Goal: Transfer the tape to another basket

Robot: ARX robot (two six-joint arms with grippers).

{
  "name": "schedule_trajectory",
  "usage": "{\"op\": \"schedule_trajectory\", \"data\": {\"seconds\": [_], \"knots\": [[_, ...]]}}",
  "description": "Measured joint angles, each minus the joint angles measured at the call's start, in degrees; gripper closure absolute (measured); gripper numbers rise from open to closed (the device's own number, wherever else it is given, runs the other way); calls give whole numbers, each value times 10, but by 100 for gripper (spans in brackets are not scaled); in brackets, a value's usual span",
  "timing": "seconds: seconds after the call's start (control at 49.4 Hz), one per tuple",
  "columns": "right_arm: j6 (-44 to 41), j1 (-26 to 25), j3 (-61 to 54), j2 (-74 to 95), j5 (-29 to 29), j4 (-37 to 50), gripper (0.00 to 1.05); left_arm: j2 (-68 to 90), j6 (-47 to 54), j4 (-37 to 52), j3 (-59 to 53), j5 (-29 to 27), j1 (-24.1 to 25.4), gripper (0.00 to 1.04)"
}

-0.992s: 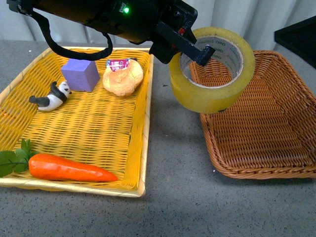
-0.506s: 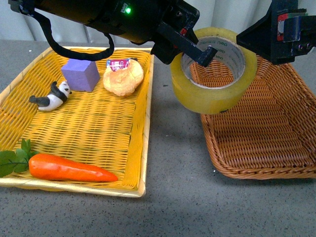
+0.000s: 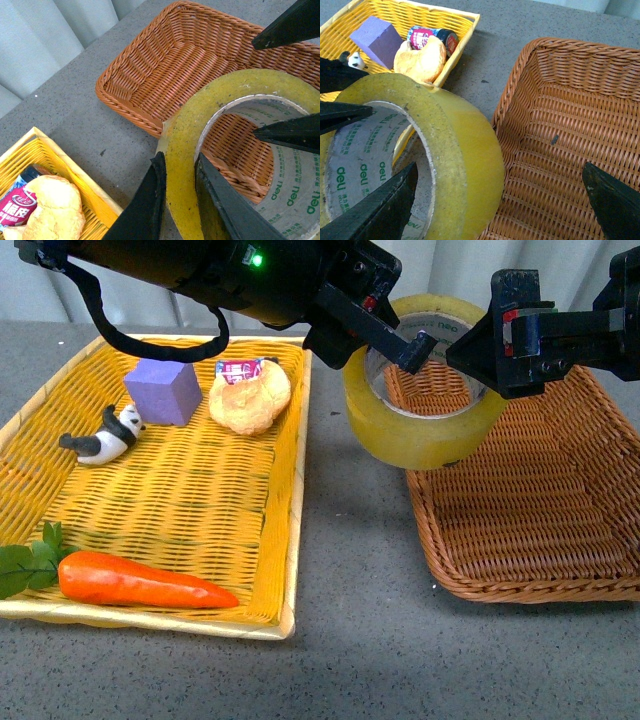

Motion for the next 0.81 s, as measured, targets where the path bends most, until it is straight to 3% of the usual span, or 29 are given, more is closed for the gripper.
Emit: {"op": "schedule_trajectory", "data": {"seconds": [0.061,0.142,0.567,0.81], "knots": [[1,0,5,2,4,-3,12,0,0,0,0,0,0,91],[1,2,10,3,8,-10,28,0,0,0,0,0,0,91],[8,14,23,13,14,-36,88,0,-8,2,2,8,-2,92],[5,13,23,15,19,-39,89,0,-12,3,4,12,-3,94]]}}
